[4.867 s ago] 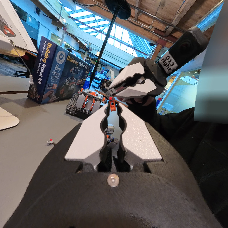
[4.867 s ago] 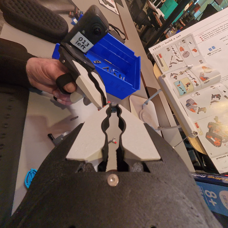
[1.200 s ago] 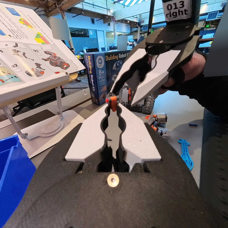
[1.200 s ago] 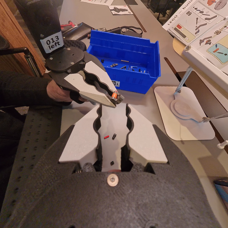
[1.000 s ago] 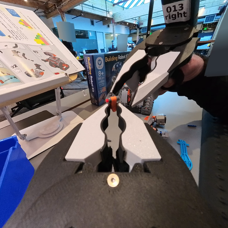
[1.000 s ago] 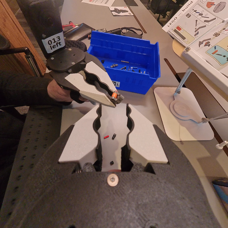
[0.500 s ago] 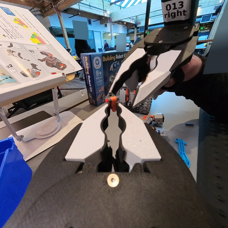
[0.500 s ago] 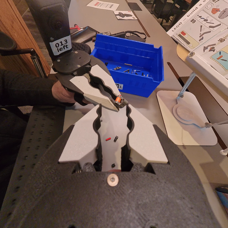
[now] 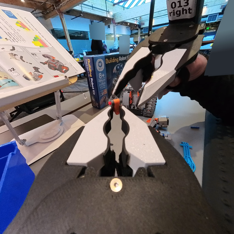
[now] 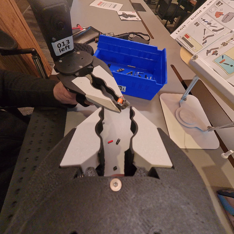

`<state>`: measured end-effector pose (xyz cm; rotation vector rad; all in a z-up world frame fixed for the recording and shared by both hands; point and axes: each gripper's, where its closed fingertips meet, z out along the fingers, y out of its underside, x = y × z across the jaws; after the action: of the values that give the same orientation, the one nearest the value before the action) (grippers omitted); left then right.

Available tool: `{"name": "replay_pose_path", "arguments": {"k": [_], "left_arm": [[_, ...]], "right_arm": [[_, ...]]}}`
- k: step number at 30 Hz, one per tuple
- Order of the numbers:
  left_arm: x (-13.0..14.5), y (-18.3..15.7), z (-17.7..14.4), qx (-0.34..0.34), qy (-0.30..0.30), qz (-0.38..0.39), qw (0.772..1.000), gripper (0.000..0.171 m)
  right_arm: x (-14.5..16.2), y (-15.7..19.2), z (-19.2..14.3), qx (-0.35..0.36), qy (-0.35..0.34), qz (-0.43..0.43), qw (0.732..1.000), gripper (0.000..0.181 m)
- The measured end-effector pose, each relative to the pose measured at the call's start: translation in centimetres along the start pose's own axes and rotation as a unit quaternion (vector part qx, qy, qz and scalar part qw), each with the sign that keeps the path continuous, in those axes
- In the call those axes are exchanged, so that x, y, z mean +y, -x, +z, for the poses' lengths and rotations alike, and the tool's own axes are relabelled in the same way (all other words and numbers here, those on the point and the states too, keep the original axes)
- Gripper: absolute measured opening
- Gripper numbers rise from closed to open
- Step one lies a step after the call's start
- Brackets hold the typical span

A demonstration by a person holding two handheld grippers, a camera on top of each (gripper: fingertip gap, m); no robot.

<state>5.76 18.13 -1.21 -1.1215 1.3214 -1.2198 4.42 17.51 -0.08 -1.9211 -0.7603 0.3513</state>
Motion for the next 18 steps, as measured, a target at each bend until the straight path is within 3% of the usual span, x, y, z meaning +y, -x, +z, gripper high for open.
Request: {"name": "replay_pose_path", "arguments": {"k": [18], "left_arm": [[0.7,0.6,-5.7,-0.028,-0.013,-0.047,0.998,0.007]], "right_arm": [[1.4,-1.6,-0.8,0.040,0.041,-0.034,0.998,0.032]]}}
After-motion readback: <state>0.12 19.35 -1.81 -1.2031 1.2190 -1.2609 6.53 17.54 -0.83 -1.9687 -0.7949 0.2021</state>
